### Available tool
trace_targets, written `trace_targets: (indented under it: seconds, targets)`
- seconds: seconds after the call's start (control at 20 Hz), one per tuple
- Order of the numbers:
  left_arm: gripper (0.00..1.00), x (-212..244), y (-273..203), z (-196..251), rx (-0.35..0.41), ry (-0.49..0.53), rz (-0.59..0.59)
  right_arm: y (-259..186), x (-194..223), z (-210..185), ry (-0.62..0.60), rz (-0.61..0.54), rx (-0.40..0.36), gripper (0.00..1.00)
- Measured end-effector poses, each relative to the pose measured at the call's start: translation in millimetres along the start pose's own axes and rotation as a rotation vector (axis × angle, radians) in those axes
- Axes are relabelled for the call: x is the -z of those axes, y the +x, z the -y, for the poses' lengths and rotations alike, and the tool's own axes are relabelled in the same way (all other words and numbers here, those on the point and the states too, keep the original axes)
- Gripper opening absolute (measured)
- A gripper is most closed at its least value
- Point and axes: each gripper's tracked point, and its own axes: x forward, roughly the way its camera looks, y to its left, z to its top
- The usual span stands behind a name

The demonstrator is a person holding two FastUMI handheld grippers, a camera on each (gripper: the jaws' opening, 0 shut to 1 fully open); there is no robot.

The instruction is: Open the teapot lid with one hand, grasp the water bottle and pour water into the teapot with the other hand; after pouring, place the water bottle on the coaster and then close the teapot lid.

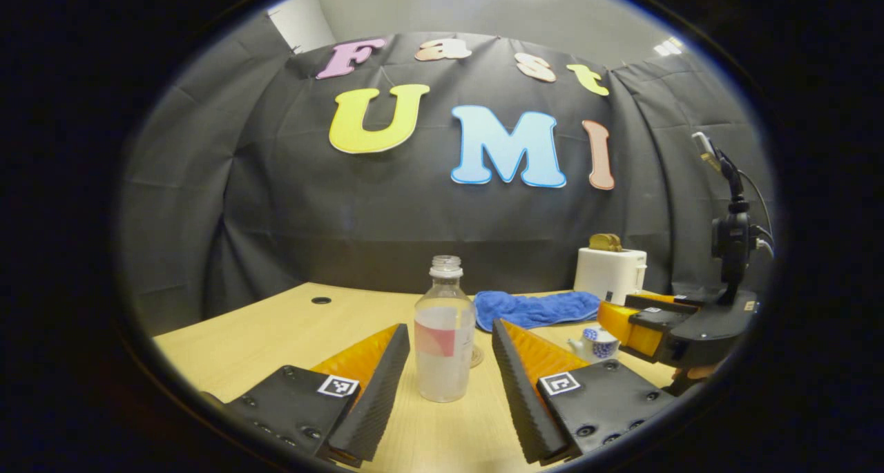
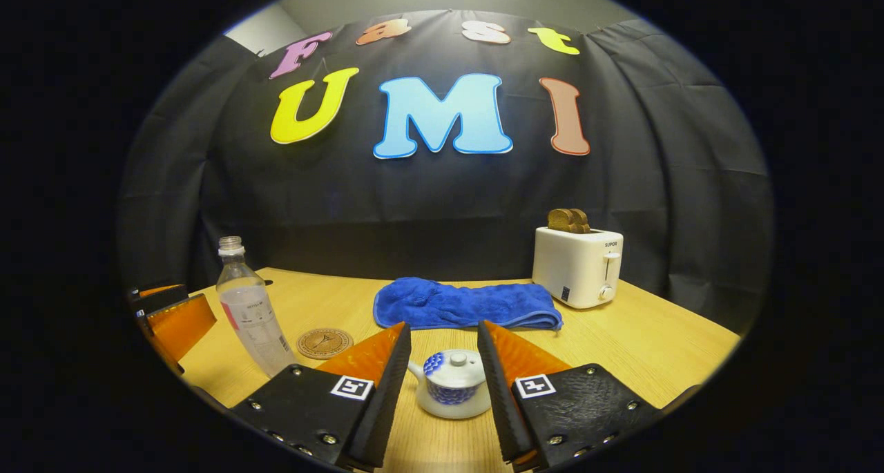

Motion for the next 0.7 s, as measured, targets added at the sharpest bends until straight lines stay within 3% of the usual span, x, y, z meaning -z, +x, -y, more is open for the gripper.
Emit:
trace_targets:
  seconds: [0.7]
  targets:
    - [0.87,11,6,-2,-0.003,-0.011,-0.027,19,30,1,0.03,-0.103,-0.017,0.6]
